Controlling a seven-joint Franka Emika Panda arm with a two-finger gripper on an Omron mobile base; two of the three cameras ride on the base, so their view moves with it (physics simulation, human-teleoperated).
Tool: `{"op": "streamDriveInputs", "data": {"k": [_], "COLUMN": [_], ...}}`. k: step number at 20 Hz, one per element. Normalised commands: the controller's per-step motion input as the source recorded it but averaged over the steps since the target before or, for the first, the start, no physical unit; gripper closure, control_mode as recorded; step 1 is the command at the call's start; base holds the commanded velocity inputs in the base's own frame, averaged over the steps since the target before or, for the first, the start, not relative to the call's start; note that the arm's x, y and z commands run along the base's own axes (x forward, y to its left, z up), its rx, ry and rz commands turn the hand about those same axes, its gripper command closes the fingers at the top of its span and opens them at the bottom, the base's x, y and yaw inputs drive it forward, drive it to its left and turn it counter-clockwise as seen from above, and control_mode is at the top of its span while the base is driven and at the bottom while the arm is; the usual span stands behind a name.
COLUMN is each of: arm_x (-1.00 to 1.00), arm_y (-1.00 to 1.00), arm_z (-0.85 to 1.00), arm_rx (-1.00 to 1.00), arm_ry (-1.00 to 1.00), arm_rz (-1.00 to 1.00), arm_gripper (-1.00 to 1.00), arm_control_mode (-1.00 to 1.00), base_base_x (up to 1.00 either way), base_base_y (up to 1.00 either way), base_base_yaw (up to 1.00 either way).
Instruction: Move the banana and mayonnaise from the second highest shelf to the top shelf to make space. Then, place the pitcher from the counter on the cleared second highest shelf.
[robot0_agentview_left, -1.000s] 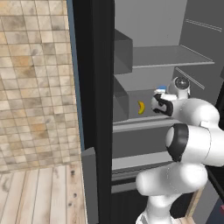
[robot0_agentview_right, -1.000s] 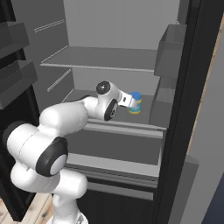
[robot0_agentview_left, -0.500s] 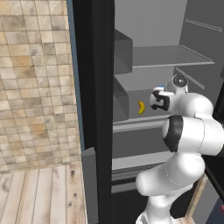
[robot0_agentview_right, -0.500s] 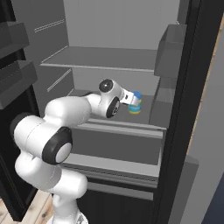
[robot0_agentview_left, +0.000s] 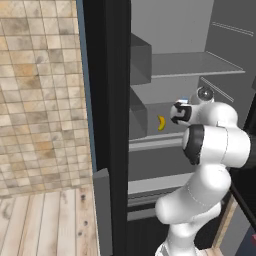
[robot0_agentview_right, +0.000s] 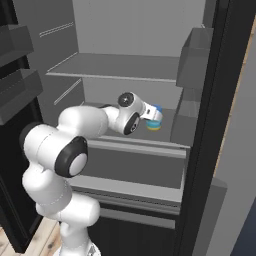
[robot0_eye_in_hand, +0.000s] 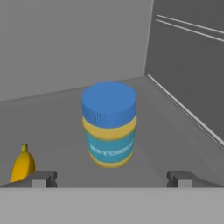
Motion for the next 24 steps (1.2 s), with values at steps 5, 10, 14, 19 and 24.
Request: {"op": "streamDriveInputs", "data": {"k": [5,10,14,19,24], "arm_x": [0.20,0.20,0.22,0.23,0.23], "arm_y": [-0.11,-0.09,-0.08,-0.08,-0.09], "arm_z": [-0.17,-0.15,-0.13,-0.14,-0.14], "arm_rx": [0.00,0.00,0.00,0.00,0.00], "arm_ry": [0.00,0.00,0.00,0.00,0.00], "arm_rz": [0.00,0.00,0.00,0.00,0.00], "arm_gripper": [-1.00,-1.00,-1.00,-1.00,-1.00], "arm_control_mode": [-1.00,-1.00,-1.00,-1.00,-1.00], "base_base_x": [0.00,0.00,0.00,0.00,0.00], "base_base_y": [0.00,0.00,0.00,0.00,0.00], "base_base_yaw": [0.00,0.00,0.00,0.00,0.00]}}
